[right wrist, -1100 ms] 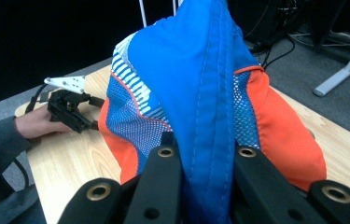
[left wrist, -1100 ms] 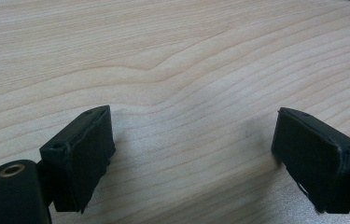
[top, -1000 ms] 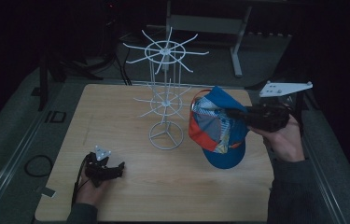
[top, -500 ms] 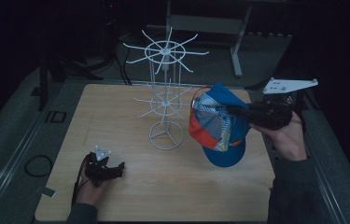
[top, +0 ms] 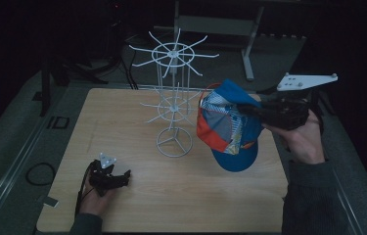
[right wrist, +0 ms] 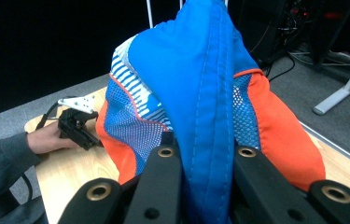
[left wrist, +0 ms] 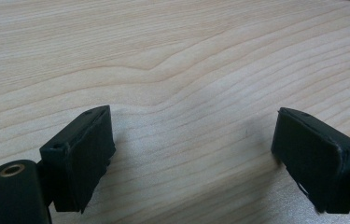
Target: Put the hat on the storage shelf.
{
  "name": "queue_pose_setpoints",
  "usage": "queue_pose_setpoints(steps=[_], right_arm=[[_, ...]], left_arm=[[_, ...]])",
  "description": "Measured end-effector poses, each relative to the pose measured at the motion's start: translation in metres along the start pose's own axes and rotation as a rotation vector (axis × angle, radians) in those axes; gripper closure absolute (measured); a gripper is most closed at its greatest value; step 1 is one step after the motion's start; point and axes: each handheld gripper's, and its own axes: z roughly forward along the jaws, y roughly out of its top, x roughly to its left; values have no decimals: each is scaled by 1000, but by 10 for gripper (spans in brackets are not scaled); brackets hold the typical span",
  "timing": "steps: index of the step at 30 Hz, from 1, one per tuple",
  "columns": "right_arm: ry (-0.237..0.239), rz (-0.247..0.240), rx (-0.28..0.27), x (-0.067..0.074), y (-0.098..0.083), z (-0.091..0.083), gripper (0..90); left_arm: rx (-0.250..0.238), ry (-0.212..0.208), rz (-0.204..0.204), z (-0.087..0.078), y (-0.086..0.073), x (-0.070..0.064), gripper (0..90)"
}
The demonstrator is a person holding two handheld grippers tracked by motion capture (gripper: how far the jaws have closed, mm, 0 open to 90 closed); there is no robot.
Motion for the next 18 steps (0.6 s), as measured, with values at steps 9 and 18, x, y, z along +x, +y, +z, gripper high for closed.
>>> queue_pose_setpoints(steps=[9, 18], right_arm=[[11, 3, -42, -1, 5, -4, 868], [38, 13, -106, -1, 6, -10, 870]], left_arm=[[0, 0, 0, 0, 0, 0, 134], [0, 0, -1, 0, 0, 0, 134]])
